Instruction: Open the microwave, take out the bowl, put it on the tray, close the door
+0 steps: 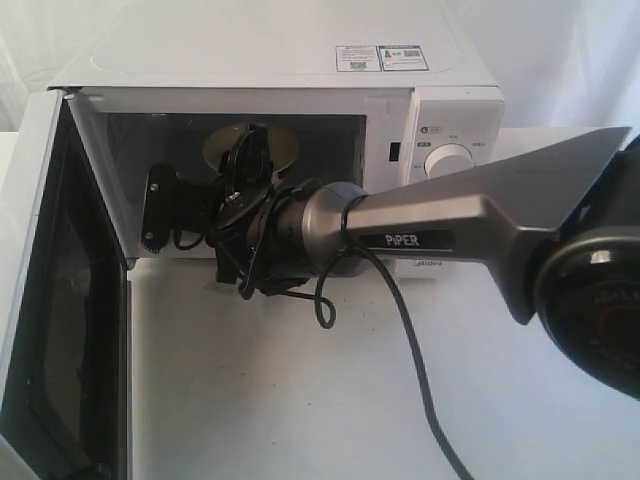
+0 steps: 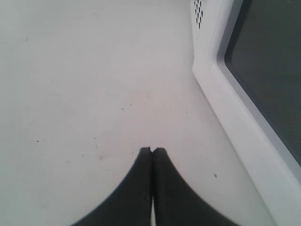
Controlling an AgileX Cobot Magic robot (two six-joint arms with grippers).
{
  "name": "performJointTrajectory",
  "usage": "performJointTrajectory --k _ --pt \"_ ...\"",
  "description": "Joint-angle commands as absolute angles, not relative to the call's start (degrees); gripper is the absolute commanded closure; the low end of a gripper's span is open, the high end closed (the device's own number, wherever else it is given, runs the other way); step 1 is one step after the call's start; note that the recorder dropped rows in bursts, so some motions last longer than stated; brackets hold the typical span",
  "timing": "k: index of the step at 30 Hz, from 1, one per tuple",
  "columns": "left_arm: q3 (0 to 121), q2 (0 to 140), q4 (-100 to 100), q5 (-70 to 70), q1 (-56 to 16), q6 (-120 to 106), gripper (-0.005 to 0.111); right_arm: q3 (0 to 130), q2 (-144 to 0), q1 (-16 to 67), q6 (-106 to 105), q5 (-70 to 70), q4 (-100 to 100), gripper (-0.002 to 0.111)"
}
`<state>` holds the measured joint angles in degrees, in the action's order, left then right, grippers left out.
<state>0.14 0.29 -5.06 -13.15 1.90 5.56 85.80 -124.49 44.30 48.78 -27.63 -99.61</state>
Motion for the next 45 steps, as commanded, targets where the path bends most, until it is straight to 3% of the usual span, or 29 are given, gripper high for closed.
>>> performJointTrajectory --k 1,45 --pt "0.0 0.0 -5.53 -13.28 2.09 5.6 0.107 86.34 -124.73 43.95 49.29 -28.23 -99.95 0.051" --pt "0.0 0.0 -5.53 -13.28 2.09 5.6 0.107 94.73 -130.49 39.13 50.04 -25.28 -99.95 0.054"
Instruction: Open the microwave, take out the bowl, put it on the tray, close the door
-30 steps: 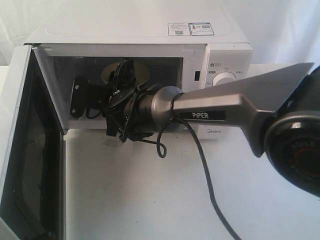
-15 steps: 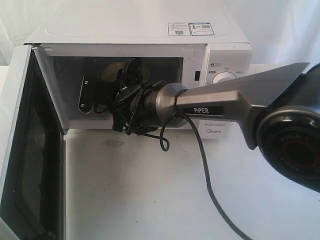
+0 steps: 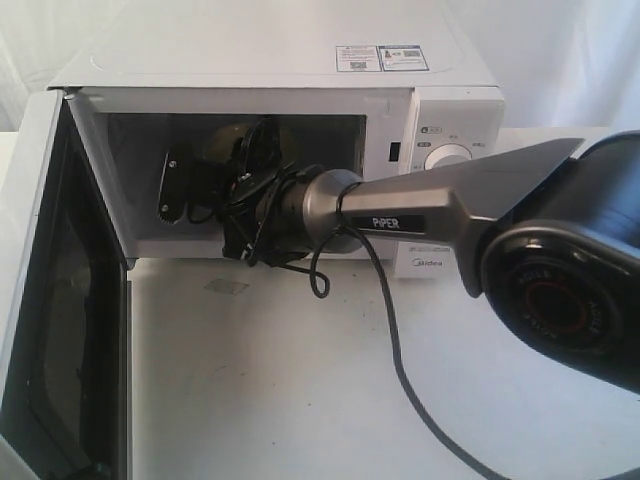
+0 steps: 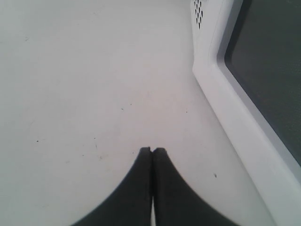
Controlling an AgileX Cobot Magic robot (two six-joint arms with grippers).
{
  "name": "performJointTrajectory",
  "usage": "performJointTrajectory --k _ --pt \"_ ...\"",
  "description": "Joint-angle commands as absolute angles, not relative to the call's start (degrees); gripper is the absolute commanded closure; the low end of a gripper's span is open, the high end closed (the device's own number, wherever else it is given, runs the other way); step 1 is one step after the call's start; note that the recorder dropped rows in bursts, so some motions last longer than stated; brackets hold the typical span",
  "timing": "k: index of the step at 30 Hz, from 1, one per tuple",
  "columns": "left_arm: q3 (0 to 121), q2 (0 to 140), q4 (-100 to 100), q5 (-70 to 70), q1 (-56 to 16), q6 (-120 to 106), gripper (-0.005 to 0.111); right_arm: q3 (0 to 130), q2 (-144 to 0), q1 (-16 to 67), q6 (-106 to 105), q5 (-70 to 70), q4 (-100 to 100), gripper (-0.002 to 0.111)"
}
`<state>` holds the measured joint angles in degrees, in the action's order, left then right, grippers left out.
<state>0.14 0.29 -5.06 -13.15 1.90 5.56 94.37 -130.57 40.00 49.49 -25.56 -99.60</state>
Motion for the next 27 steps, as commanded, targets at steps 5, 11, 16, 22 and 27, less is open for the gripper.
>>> performJointTrajectory --k 5,11,16,22,27 --pt "0.0 0.0 -5.53 -13.28 2.09 5.6 0.107 94.73 -130.49 38.54 50.17 -23.21 -99.95 0.054" --pt "0.0 0.0 -5.53 -13.28 2.09 5.6 0.107 94.73 -130.58 37.39 50.39 -22.15 -99.95 0.054" --pt "0.0 0.0 -5.53 -13.28 2.09 5.6 0.107 94.83 -130.7 37.04 50.39 -21.62 -99.95 0.054" --pt "0.0 0.0 -5.53 -13.28 2.09 5.6 0.107 94.75 -131.06 37.04 50.39 -21.5 -99.95 0.057" --pt "0.0 0.0 -5.53 -13.28 2.09 5.6 0.107 94.75 -131.41 36.93 50.39 -21.83 -99.95 0.069"
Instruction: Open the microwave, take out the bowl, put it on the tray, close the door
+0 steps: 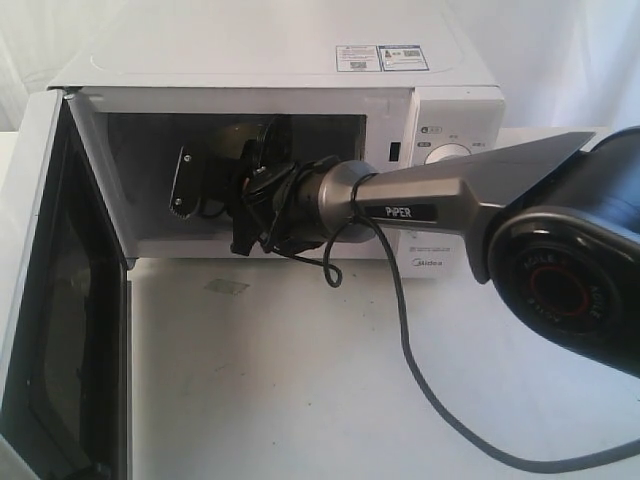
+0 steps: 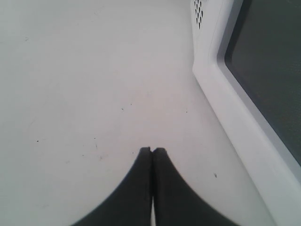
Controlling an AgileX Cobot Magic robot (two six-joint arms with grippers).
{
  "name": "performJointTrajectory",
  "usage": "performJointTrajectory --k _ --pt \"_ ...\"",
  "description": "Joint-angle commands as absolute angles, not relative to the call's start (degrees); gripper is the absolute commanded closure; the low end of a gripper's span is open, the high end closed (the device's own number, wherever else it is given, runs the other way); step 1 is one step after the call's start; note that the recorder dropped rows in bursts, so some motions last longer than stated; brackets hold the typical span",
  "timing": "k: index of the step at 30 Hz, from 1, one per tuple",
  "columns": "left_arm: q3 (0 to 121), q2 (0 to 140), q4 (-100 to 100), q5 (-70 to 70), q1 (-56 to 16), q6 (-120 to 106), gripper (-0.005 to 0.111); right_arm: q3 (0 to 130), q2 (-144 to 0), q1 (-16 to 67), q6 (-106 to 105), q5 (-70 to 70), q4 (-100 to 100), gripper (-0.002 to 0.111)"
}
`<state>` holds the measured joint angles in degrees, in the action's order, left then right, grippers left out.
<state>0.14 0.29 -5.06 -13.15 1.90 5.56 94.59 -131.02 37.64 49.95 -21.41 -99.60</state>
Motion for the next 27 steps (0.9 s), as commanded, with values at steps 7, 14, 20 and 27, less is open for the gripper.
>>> performJointTrajectory --k 7,14,20,27 --pt "0.0 0.0 -5.53 -13.28 2.09 5.6 0.107 94.75 -131.41 36.93 49.25 -21.97 -99.95 0.08" --pt "0.0 0.0 -5.53 -13.28 2.09 5.6 0.107 94.75 -131.41 36.93 47.75 -22.11 -99.95 0.106" --pt "0.0 0.0 -5.53 -13.28 2.09 5.6 0.107 94.75 -131.41 36.93 47.66 -21.9 -99.95 0.108" --pt "0.0 0.0 -5.53 -13.28 2.09 5.6 0.107 94.75 -131.41 36.93 47.66 -21.9 -99.95 0.108"
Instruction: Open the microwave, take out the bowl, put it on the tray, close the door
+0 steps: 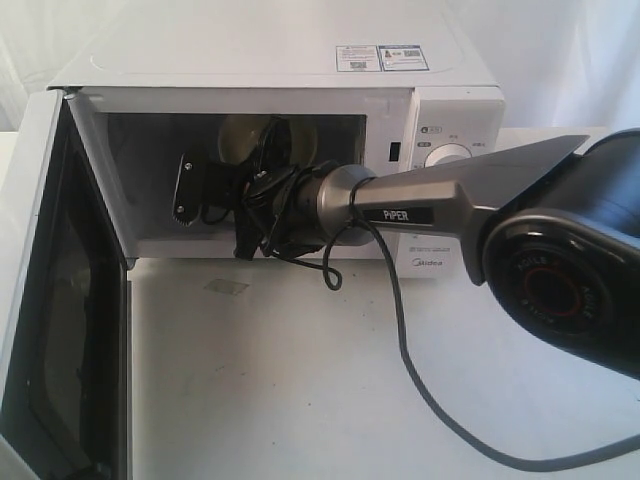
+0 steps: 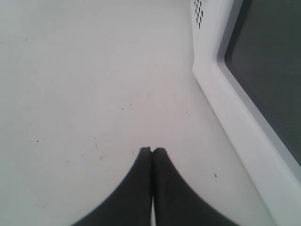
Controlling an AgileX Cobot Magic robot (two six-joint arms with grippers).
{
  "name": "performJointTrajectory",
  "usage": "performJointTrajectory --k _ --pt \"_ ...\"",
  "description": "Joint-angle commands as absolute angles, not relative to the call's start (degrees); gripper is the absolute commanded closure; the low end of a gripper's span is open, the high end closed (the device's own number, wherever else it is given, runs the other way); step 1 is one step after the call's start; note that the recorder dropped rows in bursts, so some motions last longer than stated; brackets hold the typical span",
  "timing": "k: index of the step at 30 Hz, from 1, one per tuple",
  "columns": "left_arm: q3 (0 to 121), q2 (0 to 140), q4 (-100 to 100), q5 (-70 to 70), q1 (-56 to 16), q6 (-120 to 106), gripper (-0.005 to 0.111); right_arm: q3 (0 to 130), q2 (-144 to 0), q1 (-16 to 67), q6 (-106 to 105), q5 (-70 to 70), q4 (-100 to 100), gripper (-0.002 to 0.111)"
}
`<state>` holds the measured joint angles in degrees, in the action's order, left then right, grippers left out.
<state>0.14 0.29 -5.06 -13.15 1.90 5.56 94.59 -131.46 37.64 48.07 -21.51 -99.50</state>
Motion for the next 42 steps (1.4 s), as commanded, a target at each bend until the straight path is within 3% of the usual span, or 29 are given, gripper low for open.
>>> performJointTrajectory --k 1,31,42 --pt "0.0 0.0 -5.53 -13.28 2.09 5.6 0.107 94.75 -131.41 36.93 47.66 -21.9 -99.95 0.108" --pt "0.0 0.0 -5.53 -13.28 2.09 5.6 0.107 94.63 -128.06 43.0 43.59 -22.6 -91.05 0.108" --pt "0.0 0.0 -5.53 -13.28 2.09 5.6 0.107 94.55 -127.56 46.42 32.25 -33.21 -77.29 0.108"
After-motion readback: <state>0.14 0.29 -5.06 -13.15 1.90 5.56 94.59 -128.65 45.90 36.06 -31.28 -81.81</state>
